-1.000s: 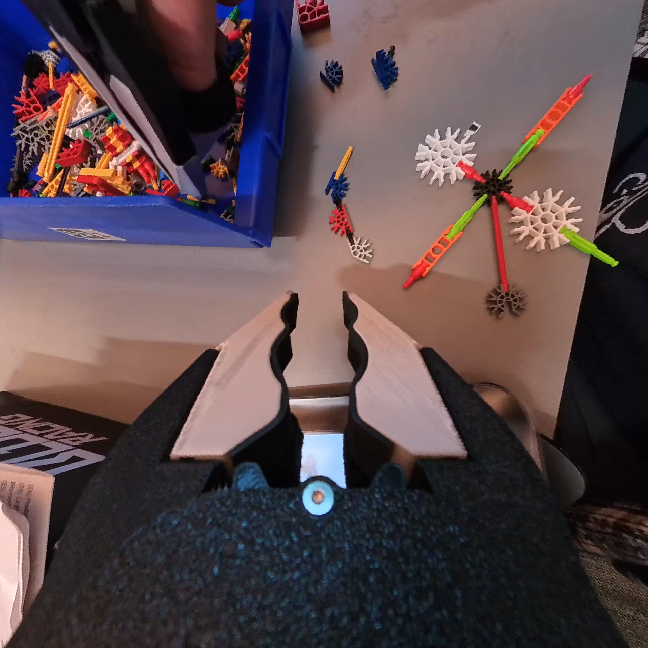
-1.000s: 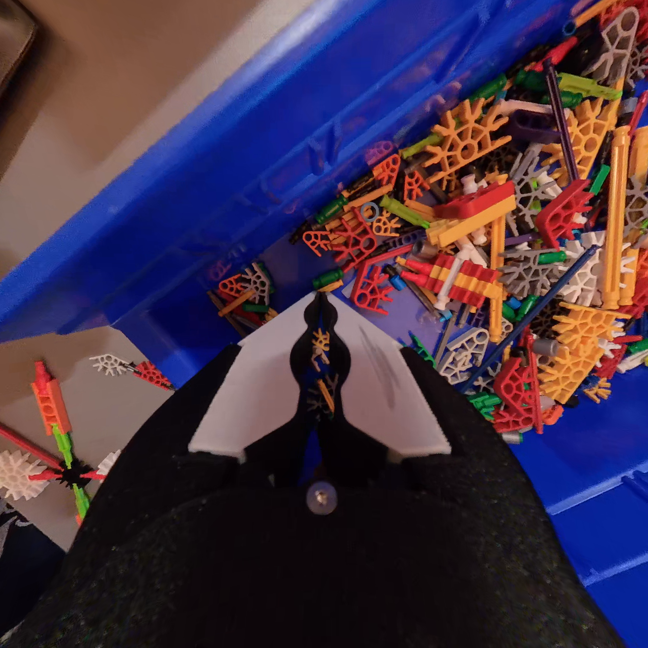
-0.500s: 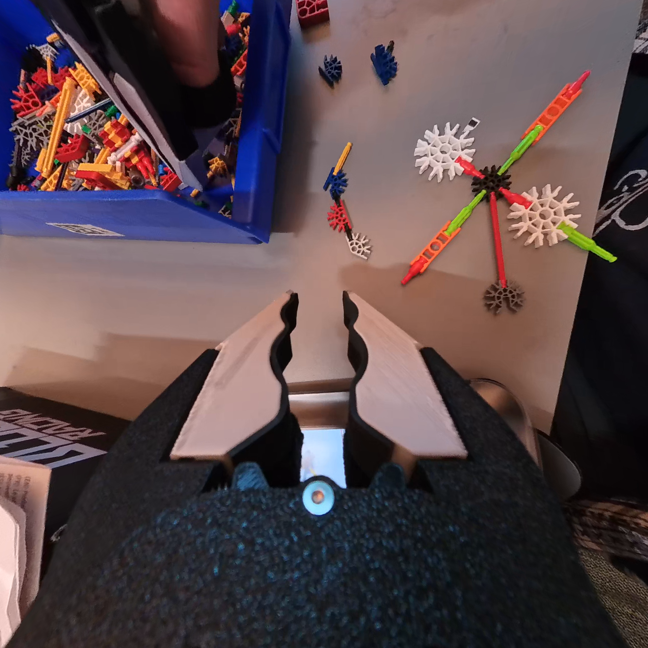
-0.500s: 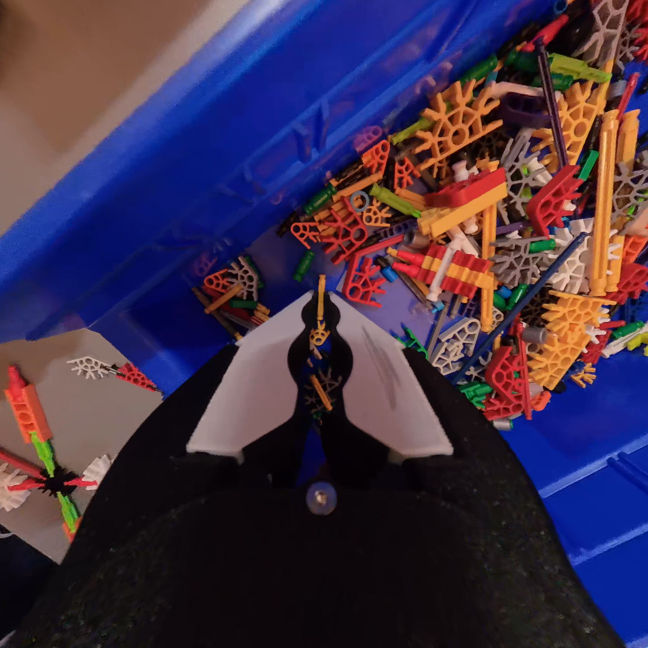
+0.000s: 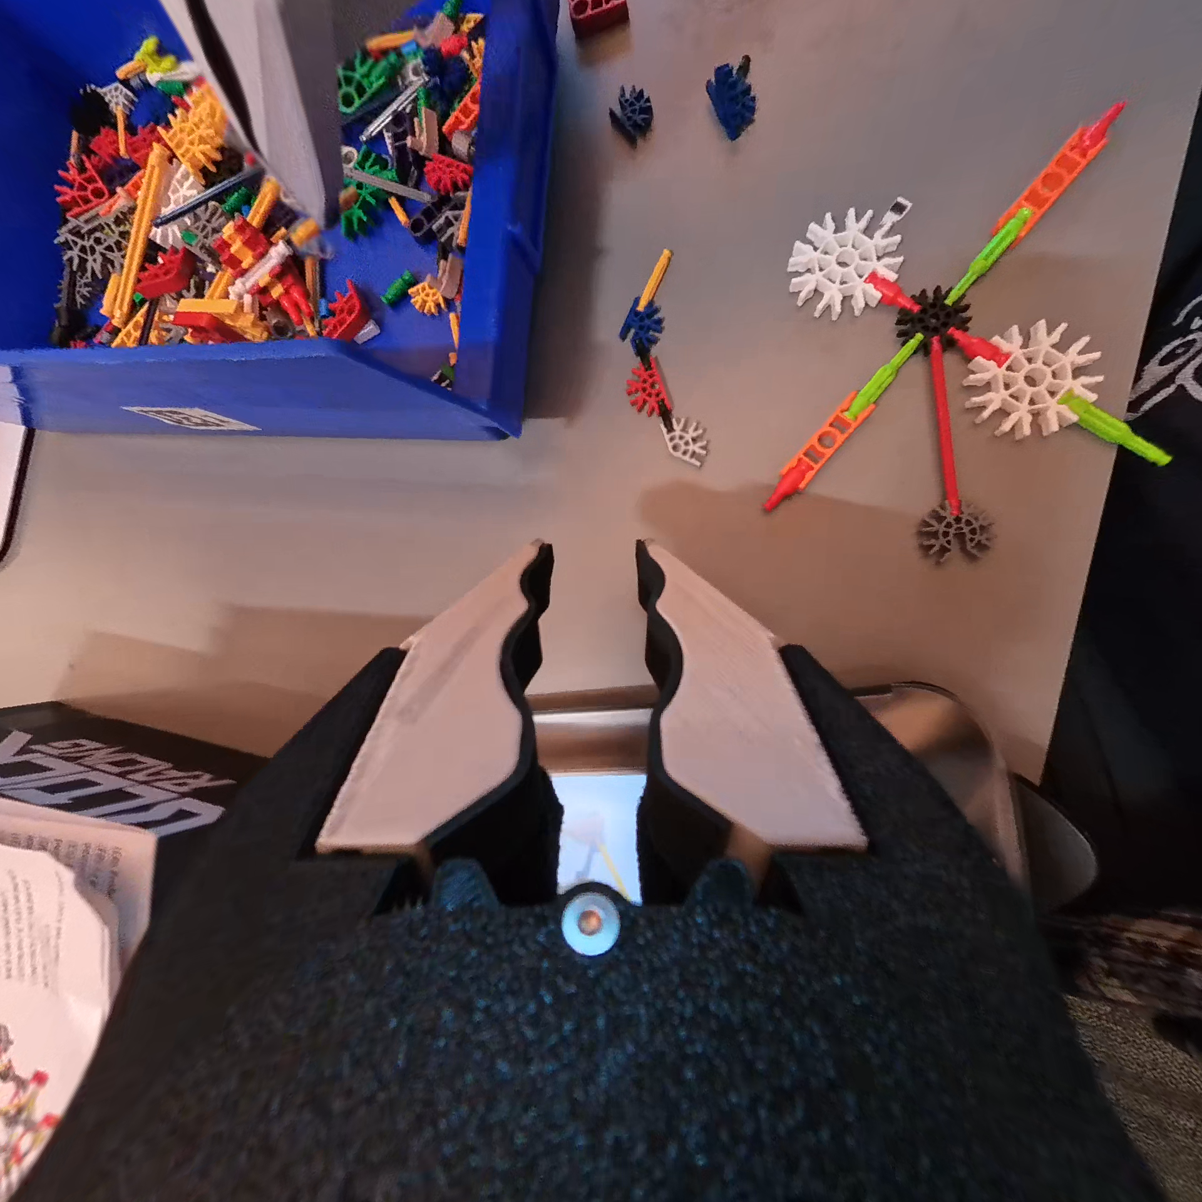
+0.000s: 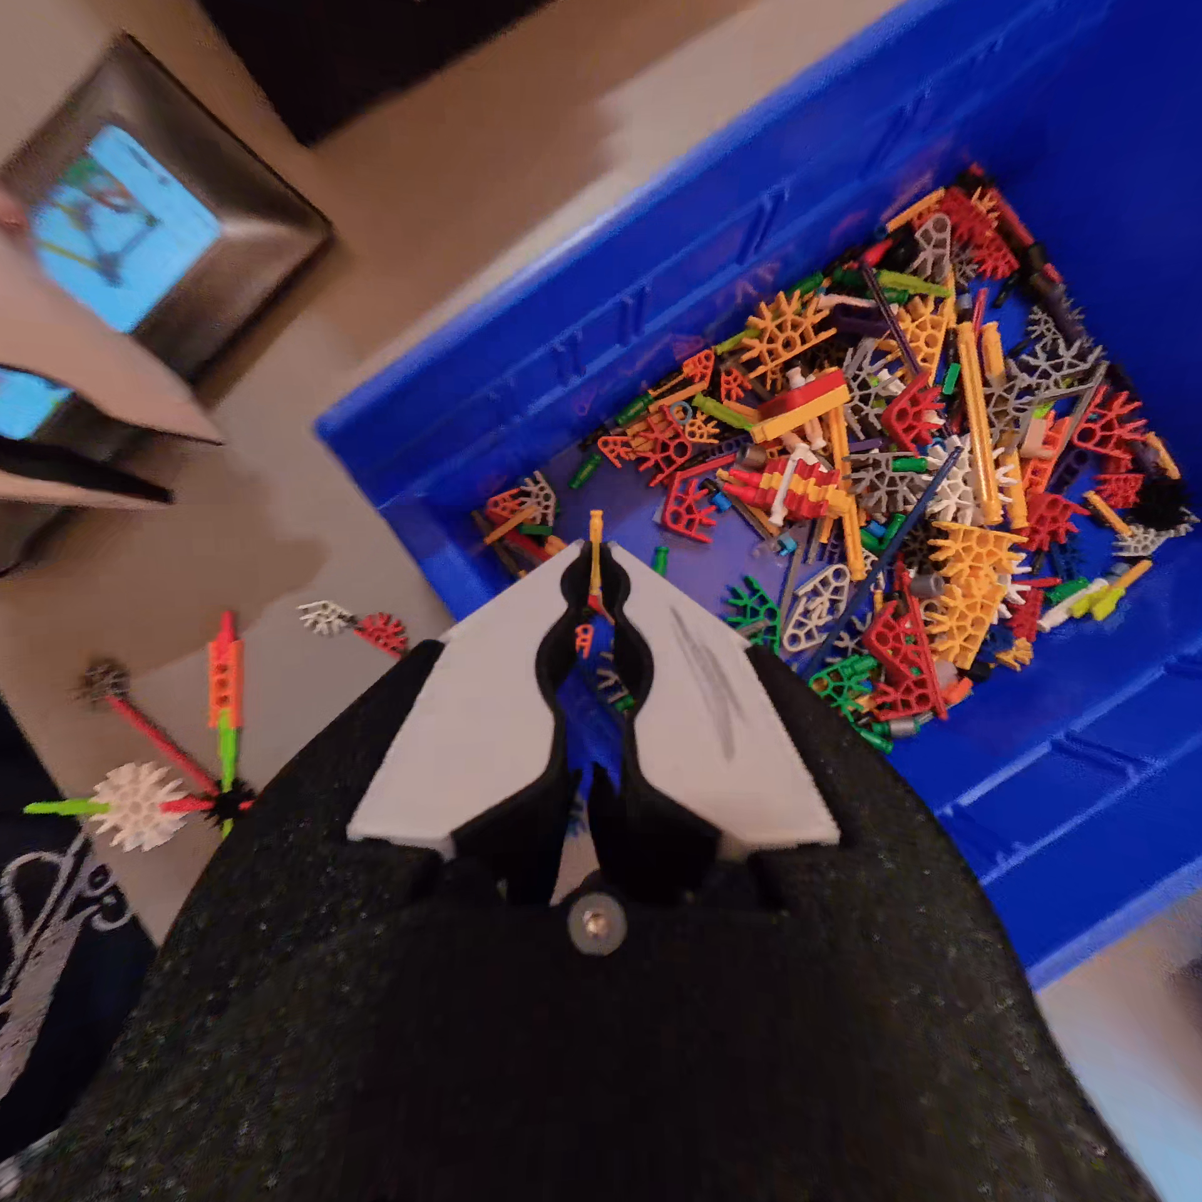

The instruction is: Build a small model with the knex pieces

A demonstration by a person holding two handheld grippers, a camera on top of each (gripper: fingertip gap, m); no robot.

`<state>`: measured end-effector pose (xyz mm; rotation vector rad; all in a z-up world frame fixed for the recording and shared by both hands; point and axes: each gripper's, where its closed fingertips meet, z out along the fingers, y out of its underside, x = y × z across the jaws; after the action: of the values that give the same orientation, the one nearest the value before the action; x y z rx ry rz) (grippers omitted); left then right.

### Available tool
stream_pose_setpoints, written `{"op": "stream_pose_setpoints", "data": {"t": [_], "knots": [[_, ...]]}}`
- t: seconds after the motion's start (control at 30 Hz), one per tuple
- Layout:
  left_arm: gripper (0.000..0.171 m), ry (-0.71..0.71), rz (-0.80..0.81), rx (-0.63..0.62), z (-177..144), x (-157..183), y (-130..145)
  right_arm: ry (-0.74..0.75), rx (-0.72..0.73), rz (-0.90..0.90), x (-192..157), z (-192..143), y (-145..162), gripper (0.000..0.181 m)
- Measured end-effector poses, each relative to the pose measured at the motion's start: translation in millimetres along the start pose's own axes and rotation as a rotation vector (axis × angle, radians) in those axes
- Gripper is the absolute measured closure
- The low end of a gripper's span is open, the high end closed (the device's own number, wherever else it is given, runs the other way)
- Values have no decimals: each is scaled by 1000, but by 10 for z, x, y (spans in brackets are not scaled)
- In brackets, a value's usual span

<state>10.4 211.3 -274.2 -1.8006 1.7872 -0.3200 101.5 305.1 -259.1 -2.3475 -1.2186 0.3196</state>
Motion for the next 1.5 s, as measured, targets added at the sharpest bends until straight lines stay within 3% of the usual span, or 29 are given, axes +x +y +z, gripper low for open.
{"op": "stream_pose_setpoints", "data": {"t": [0.33, 0.63, 1.0, 1.43, 1.5], "knots": [[148, 116, 130, -45, 235, 213, -127, -76, 27, -71, -652, -388, 405, 180], [149, 182, 103, -87, 386, 150, -142, -63, -102, -62, -844, 41, 966, 180], [149, 250, 118, -156, 541, 300, -24, -30, -93, -79, -788, 239, 911, 180], [149, 352, 96, -125, 542, 490, -65, -29, -58, -96, -801, 300, 801, 180], [149, 305, 92, -106, 497, 402, -88, -34, -51, -94, -816, 282, 797, 180]]}}
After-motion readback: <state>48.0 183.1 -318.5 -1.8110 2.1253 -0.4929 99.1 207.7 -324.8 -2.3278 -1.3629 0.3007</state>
